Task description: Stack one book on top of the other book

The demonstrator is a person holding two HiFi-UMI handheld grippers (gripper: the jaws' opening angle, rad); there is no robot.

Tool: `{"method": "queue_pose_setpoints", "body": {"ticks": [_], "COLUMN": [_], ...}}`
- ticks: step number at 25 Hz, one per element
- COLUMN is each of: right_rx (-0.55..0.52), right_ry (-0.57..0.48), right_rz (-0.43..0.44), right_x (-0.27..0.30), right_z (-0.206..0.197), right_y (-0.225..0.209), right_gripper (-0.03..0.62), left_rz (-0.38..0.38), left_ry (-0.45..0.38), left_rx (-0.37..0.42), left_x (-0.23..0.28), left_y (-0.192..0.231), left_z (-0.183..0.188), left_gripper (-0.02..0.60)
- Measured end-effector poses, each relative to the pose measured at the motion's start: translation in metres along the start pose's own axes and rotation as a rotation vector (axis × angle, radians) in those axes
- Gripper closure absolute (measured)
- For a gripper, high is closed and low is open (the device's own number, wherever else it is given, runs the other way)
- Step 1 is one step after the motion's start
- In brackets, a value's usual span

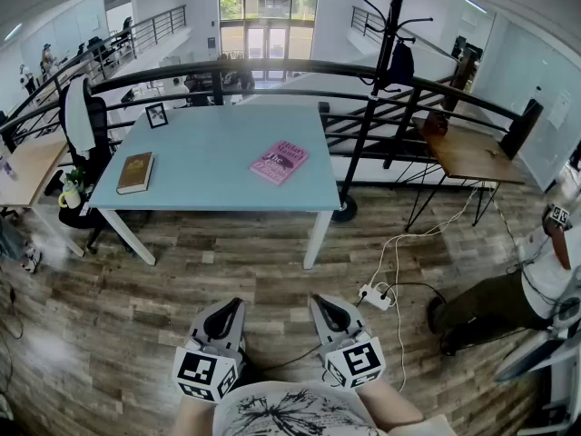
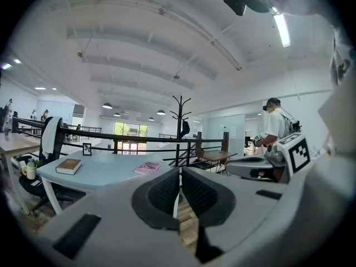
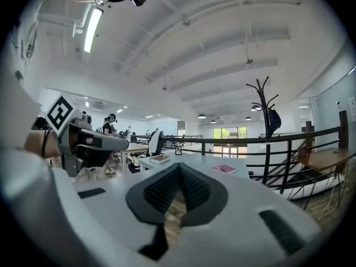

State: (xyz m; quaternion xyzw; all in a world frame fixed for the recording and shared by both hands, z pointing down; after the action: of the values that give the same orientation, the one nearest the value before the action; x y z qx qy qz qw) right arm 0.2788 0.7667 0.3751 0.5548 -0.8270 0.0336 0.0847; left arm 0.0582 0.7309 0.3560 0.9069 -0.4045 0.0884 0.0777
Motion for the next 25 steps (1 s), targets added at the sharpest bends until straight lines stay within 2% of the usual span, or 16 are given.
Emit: {"method": "queue_pose_setpoints", "body": {"ticks": [6, 15, 20, 25], "right_rx": [0.018, 0.044, 0.031, 0.084], "right_ry": [0.002, 0.049, 0.069, 0.090], "right_rz": [0.004, -0.024, -0.053, -0.099], "right_x": [0.010, 0.049, 0.102, 0.183], "right_z": [-0.003, -0.005, -0.002, 0.009], "right_y": [-0.002, -0.007, -0.005, 0.003], "right_gripper": [0.602, 0.602, 0.602, 0.602], "left_rz": [0.008, -0.030, -0.033, -0.047], "left_ry": [0.005, 0.017, 0.040, 0.037], "left_rx": [-0.015, -0.029, -0.048, -0.049], "left_x": [0.006, 0.029, 0.054, 0.077], "left_y": [0.005, 0.037, 0.090, 0.175], "left_z": [0.006, 0.012, 0.013, 0.018], "left_gripper": [0.565, 0.565, 0.565, 0.565]}}
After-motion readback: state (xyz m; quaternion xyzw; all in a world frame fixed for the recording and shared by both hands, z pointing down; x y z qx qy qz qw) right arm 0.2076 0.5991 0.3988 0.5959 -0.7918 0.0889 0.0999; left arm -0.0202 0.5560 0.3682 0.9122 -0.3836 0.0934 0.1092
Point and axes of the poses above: the fingertips, and each gripper's own axes: x forward along the fingers, y to its left, z out of its top, the point moved 8 cm from there along -x, backward along the fingers, and after that the axes turned 4 degrees about y, right-handed, at the moved point
